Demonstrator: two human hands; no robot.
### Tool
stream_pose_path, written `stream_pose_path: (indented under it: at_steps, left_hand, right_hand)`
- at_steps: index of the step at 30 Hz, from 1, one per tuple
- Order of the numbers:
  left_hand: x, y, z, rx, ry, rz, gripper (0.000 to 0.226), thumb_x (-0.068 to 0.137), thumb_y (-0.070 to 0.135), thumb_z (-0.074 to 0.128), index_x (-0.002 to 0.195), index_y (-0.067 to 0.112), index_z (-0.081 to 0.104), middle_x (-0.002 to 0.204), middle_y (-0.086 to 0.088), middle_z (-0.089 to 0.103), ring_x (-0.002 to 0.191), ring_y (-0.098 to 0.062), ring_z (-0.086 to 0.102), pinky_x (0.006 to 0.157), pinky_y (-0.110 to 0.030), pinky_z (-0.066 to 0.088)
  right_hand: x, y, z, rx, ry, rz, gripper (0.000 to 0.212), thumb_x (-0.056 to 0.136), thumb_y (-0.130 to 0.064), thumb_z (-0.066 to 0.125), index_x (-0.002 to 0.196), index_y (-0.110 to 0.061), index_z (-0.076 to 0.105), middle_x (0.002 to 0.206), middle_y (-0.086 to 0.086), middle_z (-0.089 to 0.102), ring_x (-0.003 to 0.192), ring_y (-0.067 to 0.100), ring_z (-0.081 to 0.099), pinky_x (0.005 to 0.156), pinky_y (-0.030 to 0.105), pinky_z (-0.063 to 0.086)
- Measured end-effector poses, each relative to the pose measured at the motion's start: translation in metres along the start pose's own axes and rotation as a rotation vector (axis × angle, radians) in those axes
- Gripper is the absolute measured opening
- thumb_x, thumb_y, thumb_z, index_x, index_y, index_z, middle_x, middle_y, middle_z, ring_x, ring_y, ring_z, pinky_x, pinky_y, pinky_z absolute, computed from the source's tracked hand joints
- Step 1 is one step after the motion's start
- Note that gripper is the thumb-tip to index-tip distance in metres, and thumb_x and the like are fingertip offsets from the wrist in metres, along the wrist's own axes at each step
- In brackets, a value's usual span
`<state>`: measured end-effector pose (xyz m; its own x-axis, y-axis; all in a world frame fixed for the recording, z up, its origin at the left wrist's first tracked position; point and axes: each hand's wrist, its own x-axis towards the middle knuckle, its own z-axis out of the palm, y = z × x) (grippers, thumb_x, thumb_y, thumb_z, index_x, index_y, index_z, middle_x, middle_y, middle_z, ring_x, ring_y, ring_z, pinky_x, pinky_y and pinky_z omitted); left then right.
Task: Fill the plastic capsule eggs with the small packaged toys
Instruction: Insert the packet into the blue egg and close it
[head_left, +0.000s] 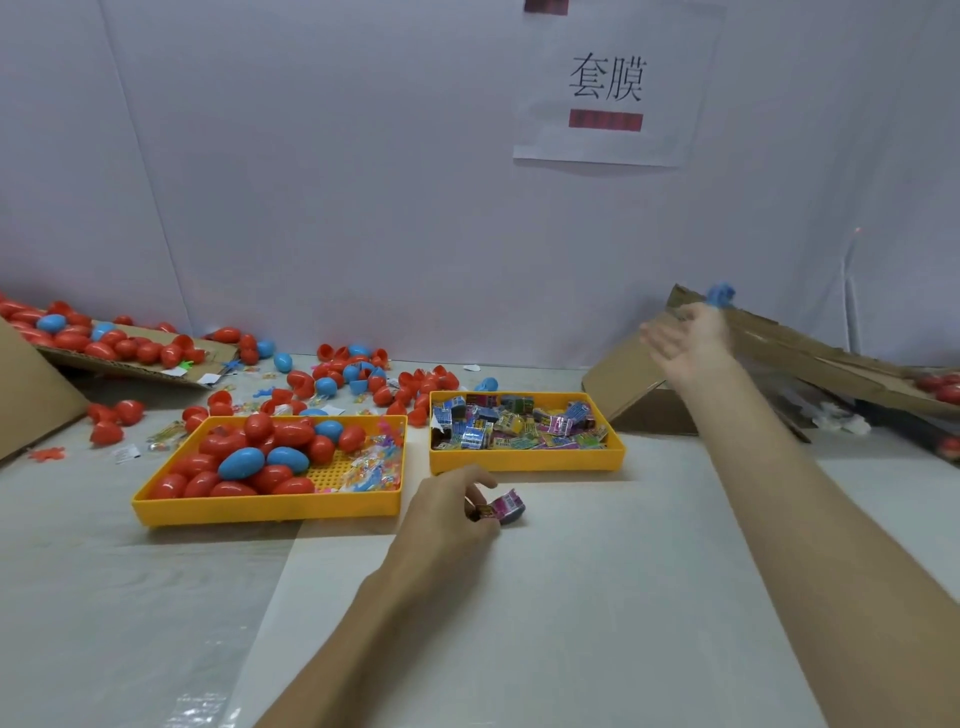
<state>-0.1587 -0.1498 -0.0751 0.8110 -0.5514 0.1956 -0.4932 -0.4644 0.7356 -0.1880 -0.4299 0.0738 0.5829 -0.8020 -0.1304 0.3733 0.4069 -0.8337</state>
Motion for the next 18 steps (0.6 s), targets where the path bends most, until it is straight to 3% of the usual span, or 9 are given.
stream_pose_path:
  at_steps: [2, 5, 7, 9, 11, 18]
  left_hand:
    - [0.0, 0.0, 0.001, -0.007, -0.001, 0.003, 0.039, 0.084, 0.015, 0.079, 0.117, 0.03, 0.064, 0.096, 0.01, 0.065, 0.087, -0.003, 0.063, 0.071, -0.013, 0.051]
    - [0.0, 0.0, 0.002, 0.009, 0.004, 0.013, 0.036, 0.084, 0.015, 0.079, 0.111, 0.033, 0.062, 0.097, 0.011, 0.065, 0.088, -0.002, 0.062, 0.076, -0.017, 0.054]
    - [-0.002, 0.0, 0.002, 0.016, 0.031, 0.012, 0.034, 0.084, 0.016, 0.078, 0.104, 0.035, 0.059, 0.094, 0.013, 0.064, 0.087, -0.002, 0.061, 0.076, -0.018, 0.054]
    - [-0.001, -0.001, 0.004, 0.012, 0.057, 0.029, 0.032, 0.083, 0.016, 0.078, 0.099, 0.033, 0.057, 0.089, 0.015, 0.064, 0.085, -0.002, 0.061, 0.073, -0.019, 0.055]
    - [-0.001, -0.002, 0.003, 0.007, 0.085, 0.049, 0.03, 0.082, 0.015, 0.078, 0.099, 0.029, 0.058, 0.086, 0.014, 0.065, 0.082, -0.002, 0.062, 0.069, -0.017, 0.054]
    - [-0.001, 0.0, 0.002, -0.021, 0.086, 0.042, 0.031, 0.083, 0.013, 0.078, 0.104, 0.024, 0.058, 0.083, 0.009, 0.067, 0.079, -0.004, 0.064, 0.072, -0.024, 0.057]
  right_hand:
    - [-0.016, 0.029, -0.001, -0.295, -0.088, -0.059, 0.011, 0.101, -0.013, 0.05, 0.103, -0.009, 0.061, 0.094, 0.01, 0.064, 0.071, 0.019, 0.066, 0.068, 0.028, 0.056]
    - [-0.052, 0.082, -0.007, -0.852, -0.33, -0.169, 0.027, 0.098, -0.022, 0.061, 0.073, -0.013, 0.066, 0.07, 0.004, 0.066, 0.047, 0.009, 0.055, 0.048, 0.019, 0.045]
    - [-0.073, 0.123, -0.019, -1.147, -0.382, -0.319, 0.039, 0.094, -0.037, 0.066, 0.059, -0.02, 0.062, 0.057, -0.004, 0.06, 0.049, 0.008, 0.051, 0.052, 0.023, 0.042]
    - [-0.093, 0.153, -0.031, -1.245, -0.368, -0.369, 0.042, 0.089, -0.05, 0.068, 0.06, -0.02, 0.06, 0.057, -0.007, 0.06, 0.058, 0.009, 0.055, 0.058, 0.029, 0.043]
    - [-0.1, 0.167, -0.038, -1.266, -0.419, -0.341, 0.038, 0.084, -0.055, 0.07, 0.067, -0.022, 0.063, 0.066, -0.008, 0.066, 0.065, 0.008, 0.06, 0.058, 0.026, 0.042]
    - [-0.093, 0.166, -0.044, -1.194, -0.476, -0.371, 0.023, 0.082, -0.034, 0.08, 0.068, -0.022, 0.066, 0.069, -0.006, 0.067, 0.07, 0.008, 0.061, 0.063, 0.027, 0.047]
